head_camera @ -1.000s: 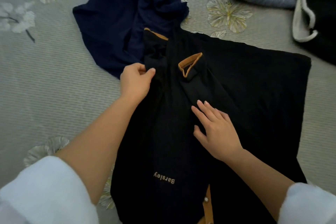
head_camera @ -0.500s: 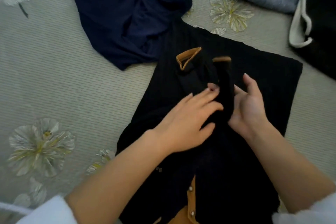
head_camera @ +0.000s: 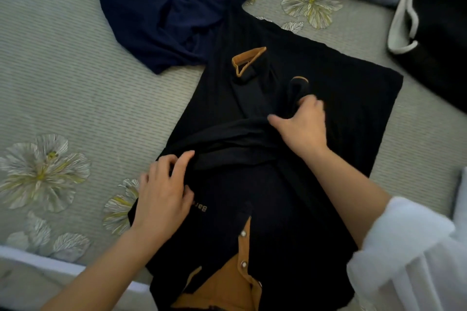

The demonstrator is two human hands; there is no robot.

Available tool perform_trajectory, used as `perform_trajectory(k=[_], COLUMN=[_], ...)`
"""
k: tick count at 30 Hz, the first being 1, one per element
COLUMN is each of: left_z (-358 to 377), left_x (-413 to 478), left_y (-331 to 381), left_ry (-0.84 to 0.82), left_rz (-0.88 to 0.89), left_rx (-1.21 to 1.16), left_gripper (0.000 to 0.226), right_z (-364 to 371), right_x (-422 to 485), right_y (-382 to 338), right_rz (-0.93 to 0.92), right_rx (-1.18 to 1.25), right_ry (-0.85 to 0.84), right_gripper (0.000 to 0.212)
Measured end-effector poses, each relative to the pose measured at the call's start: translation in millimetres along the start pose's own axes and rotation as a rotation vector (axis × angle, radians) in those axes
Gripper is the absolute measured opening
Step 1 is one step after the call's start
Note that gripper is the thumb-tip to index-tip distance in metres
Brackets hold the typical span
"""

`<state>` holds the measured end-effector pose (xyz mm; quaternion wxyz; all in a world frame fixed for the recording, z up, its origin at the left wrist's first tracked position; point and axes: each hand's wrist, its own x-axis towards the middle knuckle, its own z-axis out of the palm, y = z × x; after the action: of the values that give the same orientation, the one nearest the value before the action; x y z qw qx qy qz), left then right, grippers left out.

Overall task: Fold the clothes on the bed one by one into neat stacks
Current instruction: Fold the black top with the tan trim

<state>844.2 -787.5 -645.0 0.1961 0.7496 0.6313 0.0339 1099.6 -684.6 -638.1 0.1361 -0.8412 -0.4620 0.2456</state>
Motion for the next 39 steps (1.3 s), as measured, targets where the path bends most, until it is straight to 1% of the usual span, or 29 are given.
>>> perform_trajectory(k=[1,2,3,5,6,7,8,9,11,13,15,17,19,21,22,24,25,26,27,29,30,31,32,33,34,35,36,37,39], left_z=[-2.4,-5.3,-8.5,-14.4,-16.0,-16.5,-15.9,-15.0,-11.2,-7.0,-3.9,-1.5,-1.4,-4.3,-8.0,-14.5,-16.7,-19.1,-19.5,-15.3,-11.0,-5.0,2.4,9.5,16.0,22.4,28.0,32.5,37.0], left_x=[2.7,5.1,6.2,3.7,-0.2,-4.5,-9.2,-14.6,-23.9,-30.2,-32.5,-33.9,-35.0,-33.2,-33.4,-35.5,-35.9,-34.9,-34.1,-32.5,-29.8,-25.8,-21.4,-17.3,-13.9,-11.1,-9.9,-10.0,-11.6], left_y=[1.9,3.4,3.9,2.6,1.5,-0.1,-0.9,-0.7,0.3,2.2,3.0,-0.7,-3.8,-7.7,-6.8,-2.8,-0.3,3.7,7.7,13.6,16.7,18.8,19.6,19.0,16.1,10.2,3.5,-3.1,-13.6], left_ry=[-0.004,-0.017,-0.036,-0.08,-0.102,-0.125,-0.156,-0.193,-0.258,-0.303,-0.35,-0.348,-0.329,-0.378,-0.42,-0.521,-0.563,-0.555,-0.458,-0.191,-0.077,-0.018,-0.027,-0.081,-0.156,-0.218,-0.251,-0.255,-0.242], left_rz=[0.016,0.033,0.051,0.106,0.142,0.178,0.209,0.232,0.262,0.241,0.192,0.163,0.109,0.061,0.056,0.048,0.027,0.012,0.028,0.131,0.198,0.24,0.247,0.224,0.186,0.145,0.124,0.121,0.1], left_rx=[-0.014,-0.023,-0.018,0.024,0.047,0.065,0.078,0.092,0.15,0.228,0.292,0.313,0.305,0.31,0.316,0.305,0.277,0.224,0.134,-0.076,-0.113,-0.096,-0.041,0.029,0.092,0.153,0.207,0.249,0.265], left_gripper=[0.064,0.061,0.059,0.06,0.062,0.064,0.067,0.072,0.084,0.096,0.104,0.105,0.106,0.108,0.108,0.103,0.097,0.088,0.075,0.049,0.043,0.04,0.041,0.048,0.06,0.071,0.077,0.081,0.086], right_z=[-1.7,-6.3,-14.1,-35.0,-44.9,-52.2,-54.8,-54.6,-50.3,-45.5,-46.1,-50.6,-60.3,-68.7,-71.1,-68.4,-64.6,-60.5,-57.0,-47.6,-40.1,-31.0,-21.2,-11.1,-1.3,6.6,12.6,15.6,15.3], right_x=[3.5,8.7,14.5,25.2,28.6,28.9,25.6,20.0,6.8,1.1,6.7,17.2,26.3,29.1,27.4,22.1,18.9,14.9,9.5,-8.6,-22.6,-38.6,-55.2,-70.0,-81.8,-88.4,-89.6,-86.0,-77.0], right_y=[-2.6,-4.6,-6.3,-1.6,6.8,17.9,30.6,44.2,65.3,72.2,67.1,59.0,51.1,49.7,51.8,63.8,72.4,80.5,85.3,82.7,77.0,70.0,63.7,59.0,56.8,56.3,58.7,63.0,73.9], right_rz=[0.037,0.095,0.177,0.401,0.489,0.562,0.618,0.663,0.736,0.739,0.695,0.638,0.56,0.486,0.467,0.467,0.465,0.435,0.36,0.093,-0.066,-0.227,-0.381,-0.509,-0.59,-0.61,-0.577,-0.528,-0.457], right_rx=[-0.002,0.089,0.277,0.797,1.04,1.2,1.286,1.319,1.292,1.239,1.189,1.167,1.209,1.24,1.188,0.871,0.666,0.458,0.275,0.007,-0.058,-0.09,-0.115,-0.149,-0.206,-0.28,-0.36,-0.433,-0.513], right_ry=[-0.062,-0.05,0.012,0.154,0.201,0.222,0.188,0.103,-0.074,-0.148,-0.111,-0.052,-0.017,0.021,0.036,0.063,0.079,0.116,0.159,0.222,0.223,0.194,0.146,0.068,-0.041,-0.161,-0.258,-0.316,-0.348], right_gripper=[0.034,0.017,0.007,0.011,0.008,0.006,0.015,0.025,0.034,0.04,0.042,0.034,0.025,0.02,0.019,0.018,0.025,0.035,0.042,0.044,0.041,0.038,0.036,0.036,0.041,0.05,0.06,0.069,0.076])
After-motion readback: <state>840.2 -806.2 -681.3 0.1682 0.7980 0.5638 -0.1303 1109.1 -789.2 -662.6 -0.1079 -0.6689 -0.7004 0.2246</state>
